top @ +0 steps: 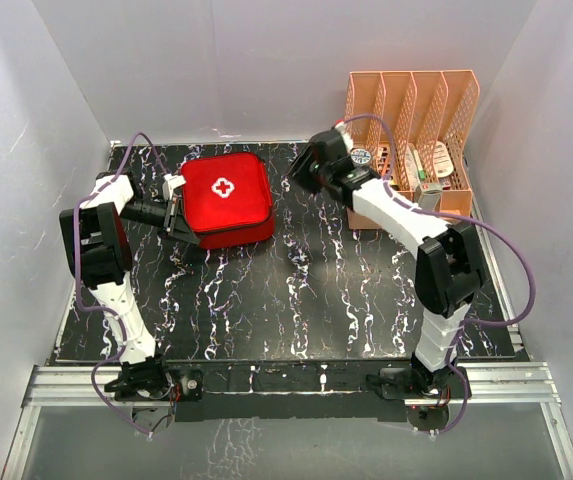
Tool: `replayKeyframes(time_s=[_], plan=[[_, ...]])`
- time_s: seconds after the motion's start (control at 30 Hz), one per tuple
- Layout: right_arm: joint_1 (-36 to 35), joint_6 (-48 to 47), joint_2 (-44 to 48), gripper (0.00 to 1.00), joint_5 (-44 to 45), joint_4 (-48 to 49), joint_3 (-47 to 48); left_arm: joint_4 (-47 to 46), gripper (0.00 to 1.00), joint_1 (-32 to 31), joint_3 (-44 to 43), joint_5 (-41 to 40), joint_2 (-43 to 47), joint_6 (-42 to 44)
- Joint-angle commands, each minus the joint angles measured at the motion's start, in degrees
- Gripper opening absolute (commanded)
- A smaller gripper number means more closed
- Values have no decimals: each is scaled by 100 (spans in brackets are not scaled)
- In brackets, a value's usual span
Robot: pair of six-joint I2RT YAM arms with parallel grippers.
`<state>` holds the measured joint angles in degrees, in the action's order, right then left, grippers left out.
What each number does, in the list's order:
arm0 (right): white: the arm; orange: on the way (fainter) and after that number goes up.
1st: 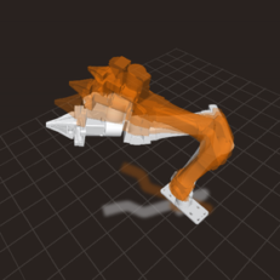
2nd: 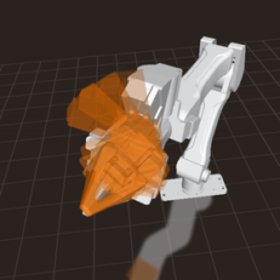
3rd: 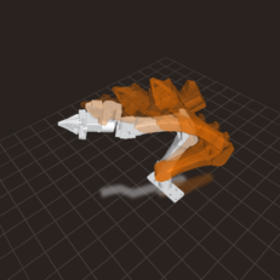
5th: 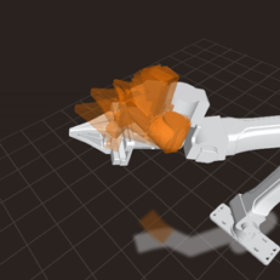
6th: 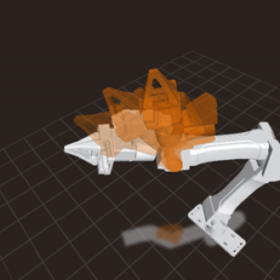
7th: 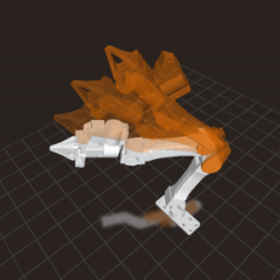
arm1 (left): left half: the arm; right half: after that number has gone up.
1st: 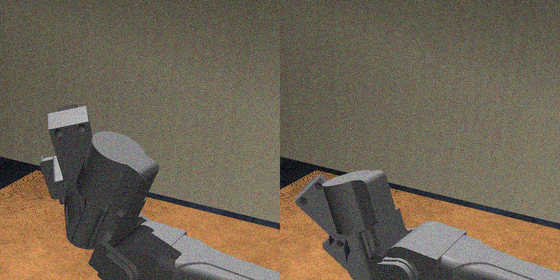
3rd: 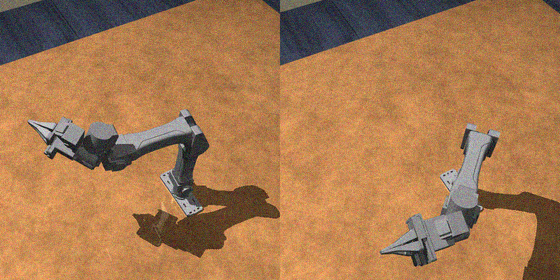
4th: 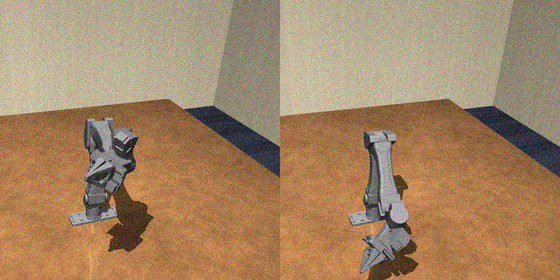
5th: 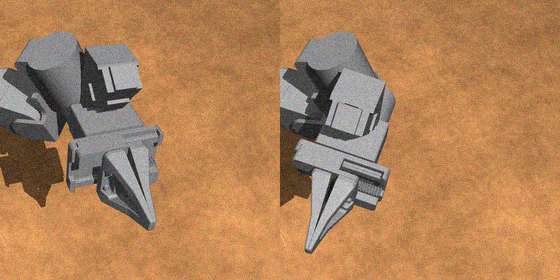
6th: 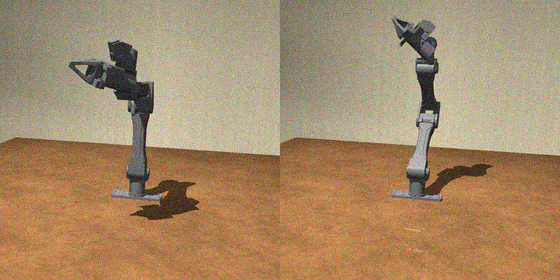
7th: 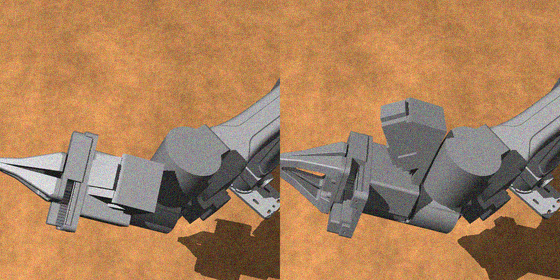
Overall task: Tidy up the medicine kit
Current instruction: Zip the medicine pouch at the center of the board.
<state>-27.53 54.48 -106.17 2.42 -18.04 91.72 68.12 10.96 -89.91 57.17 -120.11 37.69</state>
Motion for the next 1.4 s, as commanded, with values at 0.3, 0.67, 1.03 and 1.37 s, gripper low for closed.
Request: replayKeyframes(time_s=[0.3,0.67,1.03,1.37], plan=[[-1517,1067,-735,38,-337,476,-169,70,0,-114,122,-145,379,-105],[-1592,2540,-957,47,148,1033,-244,-32,0,-154,249,-57,453,-179],[-1694,4007,-1555,32,432,337,-30,-461,0,-220,275,16,505,-671],[-1686,4253,-1567,0,467,544,-357,-802,0,-314,459,129,536,-971]])
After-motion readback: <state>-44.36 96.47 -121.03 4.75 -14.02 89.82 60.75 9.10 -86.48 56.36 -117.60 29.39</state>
